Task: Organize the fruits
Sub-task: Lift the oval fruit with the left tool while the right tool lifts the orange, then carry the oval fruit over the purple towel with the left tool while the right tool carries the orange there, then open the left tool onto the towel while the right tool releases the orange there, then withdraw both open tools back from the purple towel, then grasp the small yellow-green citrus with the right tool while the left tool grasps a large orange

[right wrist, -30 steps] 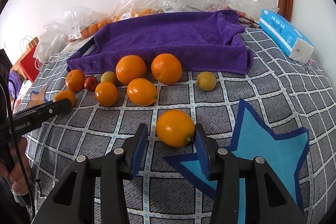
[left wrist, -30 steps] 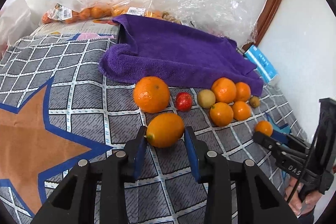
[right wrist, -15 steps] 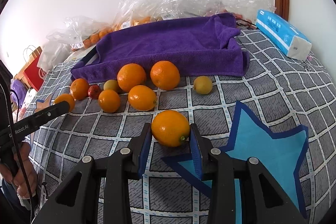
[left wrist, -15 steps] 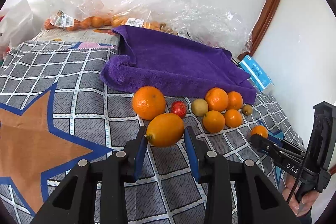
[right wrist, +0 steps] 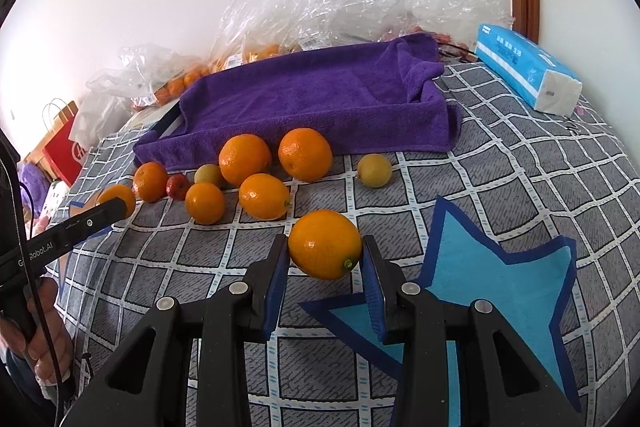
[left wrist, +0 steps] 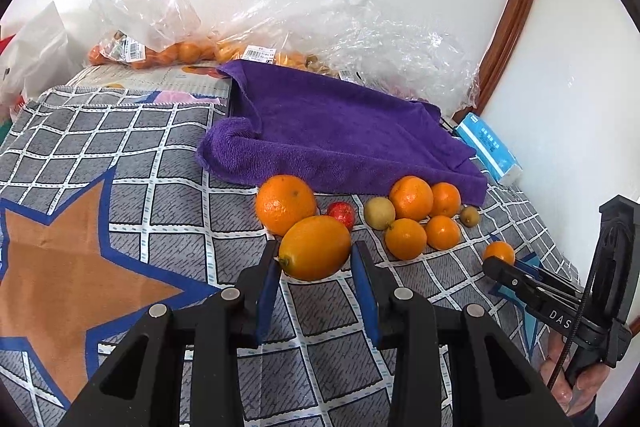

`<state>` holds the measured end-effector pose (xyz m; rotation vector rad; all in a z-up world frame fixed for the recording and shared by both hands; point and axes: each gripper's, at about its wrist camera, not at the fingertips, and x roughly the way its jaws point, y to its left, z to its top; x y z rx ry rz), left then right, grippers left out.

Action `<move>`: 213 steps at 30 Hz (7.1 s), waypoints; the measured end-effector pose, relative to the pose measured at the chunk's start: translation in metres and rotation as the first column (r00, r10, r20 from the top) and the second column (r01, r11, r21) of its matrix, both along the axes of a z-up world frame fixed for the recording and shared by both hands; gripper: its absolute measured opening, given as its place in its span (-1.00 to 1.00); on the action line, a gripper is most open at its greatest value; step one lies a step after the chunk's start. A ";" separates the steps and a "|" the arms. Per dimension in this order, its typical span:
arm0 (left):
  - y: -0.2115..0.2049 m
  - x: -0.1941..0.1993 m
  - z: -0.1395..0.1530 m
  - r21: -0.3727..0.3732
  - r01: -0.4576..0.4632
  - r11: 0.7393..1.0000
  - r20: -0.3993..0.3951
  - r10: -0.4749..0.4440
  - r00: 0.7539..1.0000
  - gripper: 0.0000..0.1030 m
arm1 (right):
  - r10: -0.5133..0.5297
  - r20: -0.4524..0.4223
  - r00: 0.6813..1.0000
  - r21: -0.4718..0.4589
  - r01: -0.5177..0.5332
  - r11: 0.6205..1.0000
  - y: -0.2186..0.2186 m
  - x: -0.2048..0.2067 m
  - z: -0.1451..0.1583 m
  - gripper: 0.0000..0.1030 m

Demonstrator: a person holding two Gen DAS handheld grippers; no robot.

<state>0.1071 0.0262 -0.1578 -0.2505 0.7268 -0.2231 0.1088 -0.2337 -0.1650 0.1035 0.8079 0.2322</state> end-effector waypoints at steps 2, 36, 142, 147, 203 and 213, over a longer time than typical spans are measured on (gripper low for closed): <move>0.000 -0.001 0.001 -0.001 0.001 1.000 0.004 -0.001 1.000 -0.35 | 0.008 -0.002 1.000 0.005 -0.008 1.000 0.000 0.001 0.000 -0.31; 0.030 0.007 0.113 0.025 -0.099 0.995 0.033 0.098 0.995 -0.35 | -0.074 0.137 0.988 -0.015 0.077 0.997 0.017 0.024 0.102 -0.31; 0.008 0.082 0.103 0.078 -0.048 0.996 -0.063 0.052 0.997 -0.09 | -0.149 0.044 0.988 -0.071 0.151 0.986 -0.002 0.111 0.100 0.43; 0.007 0.045 0.108 0.097 -0.046 0.994 -0.029 0.049 0.998 -0.09 | -0.160 0.045 0.986 -0.086 0.163 0.983 -0.011 0.076 0.110 0.49; 0.022 0.012 0.010 0.120 -0.140 0.983 -0.146 0.157 0.977 -0.09 | -0.139 0.002 0.990 -0.046 0.139 0.989 -0.036 0.027 0.026 0.11; 0.024 0.017 -0.014 0.158 -0.113 0.981 -0.140 0.135 0.981 -0.09 | -0.121 0.016 0.993 -0.108 0.122 0.987 -0.021 0.042 0.011 0.07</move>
